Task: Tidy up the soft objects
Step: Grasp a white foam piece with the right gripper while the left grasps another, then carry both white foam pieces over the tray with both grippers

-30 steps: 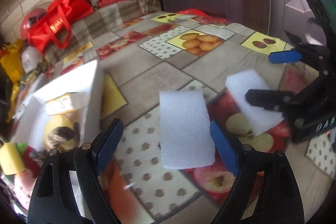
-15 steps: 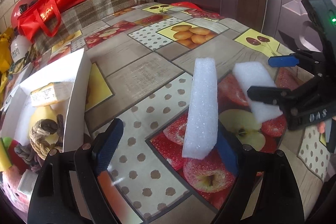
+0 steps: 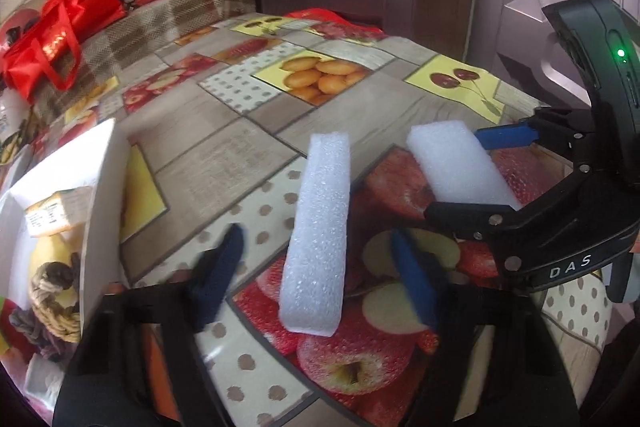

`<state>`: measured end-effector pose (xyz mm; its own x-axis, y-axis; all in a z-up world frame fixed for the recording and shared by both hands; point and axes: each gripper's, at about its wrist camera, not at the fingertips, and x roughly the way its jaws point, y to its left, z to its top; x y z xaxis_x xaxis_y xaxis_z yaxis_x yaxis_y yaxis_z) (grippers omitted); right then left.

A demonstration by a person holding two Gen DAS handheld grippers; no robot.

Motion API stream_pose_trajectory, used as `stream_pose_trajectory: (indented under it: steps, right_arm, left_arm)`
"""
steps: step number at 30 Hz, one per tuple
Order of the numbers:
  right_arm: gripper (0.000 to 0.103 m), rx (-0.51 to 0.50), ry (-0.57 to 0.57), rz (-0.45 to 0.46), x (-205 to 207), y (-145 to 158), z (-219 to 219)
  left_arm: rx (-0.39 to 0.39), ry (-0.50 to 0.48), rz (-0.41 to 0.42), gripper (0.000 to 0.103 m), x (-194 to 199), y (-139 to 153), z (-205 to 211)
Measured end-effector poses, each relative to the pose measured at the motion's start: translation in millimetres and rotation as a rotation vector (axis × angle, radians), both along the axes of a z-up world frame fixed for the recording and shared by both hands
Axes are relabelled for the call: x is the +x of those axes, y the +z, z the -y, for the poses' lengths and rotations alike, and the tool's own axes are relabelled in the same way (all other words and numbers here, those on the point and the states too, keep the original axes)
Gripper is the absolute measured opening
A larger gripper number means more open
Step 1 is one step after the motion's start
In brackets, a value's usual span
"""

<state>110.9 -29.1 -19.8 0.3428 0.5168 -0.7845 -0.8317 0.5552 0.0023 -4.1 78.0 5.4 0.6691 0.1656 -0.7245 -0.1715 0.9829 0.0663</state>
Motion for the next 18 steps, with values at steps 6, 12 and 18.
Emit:
stream_pose_trajectory:
  steps: [6,12,18]
  right_arm:
    - [0.062,0.029,0.069,0.021,-11,4,3]
    - [0.061,0.264,0.032,0.097,-14,35,19]
    - [0.061,0.470,0.006,0.284,-37,52,19]
  left_arm:
    - [-0.026,0.008,0.083,0.019,-13,9,-3]
    - [0.018,0.074,0.278,0.019,-47,29,-3]
    - [0.097,0.175,0.433,0.019,-90,44,-4]
